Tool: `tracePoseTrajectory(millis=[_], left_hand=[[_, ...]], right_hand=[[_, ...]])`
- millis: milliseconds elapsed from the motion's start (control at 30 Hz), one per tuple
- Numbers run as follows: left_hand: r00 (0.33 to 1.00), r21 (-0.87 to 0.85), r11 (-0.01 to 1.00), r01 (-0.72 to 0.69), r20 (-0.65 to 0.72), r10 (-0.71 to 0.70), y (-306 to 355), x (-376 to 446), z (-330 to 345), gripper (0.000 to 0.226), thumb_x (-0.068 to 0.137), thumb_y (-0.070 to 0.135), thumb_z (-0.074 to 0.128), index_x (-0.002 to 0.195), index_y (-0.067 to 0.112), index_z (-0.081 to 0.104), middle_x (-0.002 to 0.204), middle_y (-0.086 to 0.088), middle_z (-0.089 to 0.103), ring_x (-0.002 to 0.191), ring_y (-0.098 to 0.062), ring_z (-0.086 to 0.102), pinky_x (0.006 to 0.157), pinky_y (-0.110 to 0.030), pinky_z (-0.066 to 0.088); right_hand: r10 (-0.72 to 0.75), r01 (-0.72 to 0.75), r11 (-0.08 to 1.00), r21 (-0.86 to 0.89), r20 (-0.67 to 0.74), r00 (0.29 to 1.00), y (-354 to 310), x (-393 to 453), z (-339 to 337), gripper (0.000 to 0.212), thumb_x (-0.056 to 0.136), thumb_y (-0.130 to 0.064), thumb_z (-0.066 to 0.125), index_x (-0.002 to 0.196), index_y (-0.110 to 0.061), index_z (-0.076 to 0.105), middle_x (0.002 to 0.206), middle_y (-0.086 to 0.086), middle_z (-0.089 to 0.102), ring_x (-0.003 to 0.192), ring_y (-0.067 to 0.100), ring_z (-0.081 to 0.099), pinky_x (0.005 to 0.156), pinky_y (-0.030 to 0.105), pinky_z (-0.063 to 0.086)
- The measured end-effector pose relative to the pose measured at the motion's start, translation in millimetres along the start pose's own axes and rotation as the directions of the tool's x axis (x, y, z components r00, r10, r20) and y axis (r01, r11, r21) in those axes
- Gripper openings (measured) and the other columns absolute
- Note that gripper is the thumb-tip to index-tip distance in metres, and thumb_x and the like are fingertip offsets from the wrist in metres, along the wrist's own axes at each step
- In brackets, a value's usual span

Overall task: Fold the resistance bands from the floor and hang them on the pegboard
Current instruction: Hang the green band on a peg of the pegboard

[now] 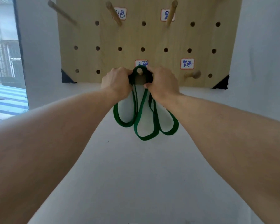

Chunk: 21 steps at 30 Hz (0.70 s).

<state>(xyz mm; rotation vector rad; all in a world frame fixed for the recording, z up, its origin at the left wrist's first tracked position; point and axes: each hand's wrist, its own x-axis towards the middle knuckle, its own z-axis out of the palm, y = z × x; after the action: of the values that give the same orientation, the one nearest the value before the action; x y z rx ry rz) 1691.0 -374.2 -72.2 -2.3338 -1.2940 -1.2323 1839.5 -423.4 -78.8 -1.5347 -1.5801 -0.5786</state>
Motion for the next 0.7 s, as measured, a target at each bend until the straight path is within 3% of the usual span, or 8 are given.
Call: tracePoseTrajectory(millis=[67,133,233,333,467,600,700], left_hand=[[0.999,-0.013,1.000,-0.008,0.046,0.009,-3,-10,2,0.061,0.089,0.022,0.074,0.145,0.027,0.052,0.128,-0.007,0.064,0.105,-0.030,0.062,0.078,-0.037,0.050],[0.996,-0.028,0.999,-0.017,0.084,0.019,-6,-24,6,0.078,0.086,0.024,0.078,0.154,0.021,0.039,0.142,-0.008,0.054,0.124,-0.031,0.055,0.095,-0.040,0.049],[0.994,-0.034,0.999,-0.010,0.107,0.014,-13,-46,7,0.084,0.085,0.026,0.079,0.156,0.020,0.035,0.155,-0.004,0.043,0.138,-0.029,0.043,0.110,-0.046,0.043],[0.989,-0.039,0.999,-0.001,0.149,0.006,-19,-68,2,0.081,0.085,0.026,0.078,0.155,0.019,0.038,0.155,-0.005,0.043,0.140,-0.028,0.039,0.112,-0.046,0.039],[0.981,-0.049,0.999,0.018,0.196,-0.009,-21,-96,-11,0.077,0.085,0.029,0.078,0.153,0.021,0.042,0.154,-0.005,0.045,0.139,-0.028,0.041,0.112,-0.046,0.040],[0.970,-0.033,0.998,0.061,0.237,-0.051,-22,-137,-24,0.075,0.086,0.032,0.077,0.152,0.022,0.042,0.153,-0.004,0.046,0.140,-0.026,0.042,0.111,-0.043,0.040],[0.959,-0.009,0.996,0.085,0.271,-0.080,-28,-166,-29,0.077,0.087,0.034,0.077,0.153,0.023,0.040,0.156,-0.002,0.043,0.143,-0.025,0.040,0.113,-0.042,0.037]], right_hand=[[0.008,-0.007,0.998,-0.060,0.002,1.000,-1,-8,-3,0.049,0.095,-0.019,0.071,0.142,-0.028,0.060,0.133,0.002,0.063,0.124,0.026,0.058,0.095,0.039,0.047],[0.016,-0.014,0.996,-0.085,0.027,1.000,-3,-17,-8,0.056,0.097,-0.021,0.071,0.149,-0.026,0.053,0.142,0.002,0.057,0.130,0.025,0.053,0.099,0.039,0.046],[0.011,-0.005,0.996,-0.094,0.062,0.998,-8,-32,-17,0.056,0.098,-0.024,0.070,0.150,-0.024,0.052,0.148,0.001,0.053,0.135,0.023,0.050,0.103,0.039,0.045],[0.017,-0.005,0.995,-0.100,0.116,0.993,-14,-47,-21,0.050,0.100,-0.027,0.067,0.148,-0.025,0.054,0.149,0.000,0.053,0.135,0.024,0.051,0.104,0.040,0.044],[0.035,-0.021,0.996,-0.083,0.169,0.985,-23,-75,-24,0.043,0.101,-0.031,0.065,0.143,-0.026,0.058,0.146,0.000,0.055,0.127,0.026,0.056,0.091,0.036,0.043],[0.047,-0.030,0.997,-0.078,0.226,0.973,-38,-110,-16,0.050,0.099,-0.035,0.067,0.148,-0.030,0.054,0.153,-0.001,0.052,0.137,0.023,0.051,0.103,0.039,0.046],[0.039,-0.014,0.996,-0.093,0.276,0.960,-48,-135,-9,0.051,0.100,-0.036,0.066,0.149,-0.029,0.053,0.153,-0.002,0.051,0.140,0.023,0.049,0.104,0.039,0.045]])
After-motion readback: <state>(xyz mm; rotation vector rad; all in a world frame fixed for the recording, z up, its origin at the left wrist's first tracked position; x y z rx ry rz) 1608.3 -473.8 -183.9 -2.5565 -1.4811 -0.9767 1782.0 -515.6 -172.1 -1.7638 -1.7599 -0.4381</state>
